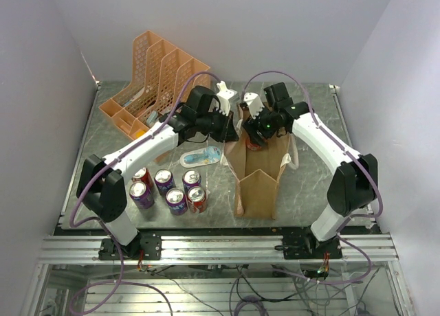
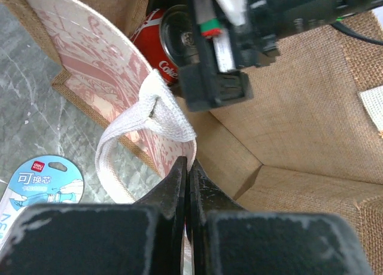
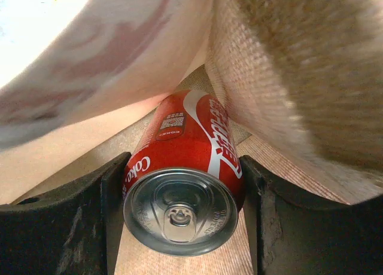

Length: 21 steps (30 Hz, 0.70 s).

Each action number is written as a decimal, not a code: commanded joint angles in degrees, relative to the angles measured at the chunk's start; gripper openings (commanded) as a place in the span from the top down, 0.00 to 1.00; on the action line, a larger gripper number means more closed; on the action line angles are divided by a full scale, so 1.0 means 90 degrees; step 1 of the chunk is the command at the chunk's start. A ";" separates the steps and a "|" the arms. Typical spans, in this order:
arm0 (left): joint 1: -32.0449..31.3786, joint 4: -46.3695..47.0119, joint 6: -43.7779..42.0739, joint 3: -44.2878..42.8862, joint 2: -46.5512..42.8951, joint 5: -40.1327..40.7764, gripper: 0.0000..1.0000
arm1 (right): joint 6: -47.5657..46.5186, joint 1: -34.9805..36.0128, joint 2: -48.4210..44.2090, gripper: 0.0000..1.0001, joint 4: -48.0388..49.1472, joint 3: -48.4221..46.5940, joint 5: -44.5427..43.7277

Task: Place the beverage into the canvas bag
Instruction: Place the drink in the canvas bag.

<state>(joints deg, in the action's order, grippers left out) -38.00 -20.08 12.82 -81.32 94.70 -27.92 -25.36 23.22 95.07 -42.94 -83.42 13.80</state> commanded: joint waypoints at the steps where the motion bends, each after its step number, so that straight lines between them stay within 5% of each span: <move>1: 0.0092 -0.0006 -0.0109 0.0256 0.0007 -0.0228 0.93 | 0.0274 -0.0044 0.0273 0.78 0.0757 -0.0110 -0.0393; 13: 0.0112 -0.0158 -0.0574 0.0440 -0.0080 -0.0112 0.93 | 0.1400 -0.0090 0.0753 0.78 0.1616 0.0125 -0.1311; 21: 0.0117 -0.0078 -0.0684 0.0362 -0.0019 -0.0130 0.93 | 0.1285 -0.0091 0.0863 0.73 0.1813 0.0469 -0.1043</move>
<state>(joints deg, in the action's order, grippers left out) -36.84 -18.65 7.77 -78.78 94.70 -28.49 -13.74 23.20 101.84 -32.51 -80.99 5.96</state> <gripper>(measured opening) 0.080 0.657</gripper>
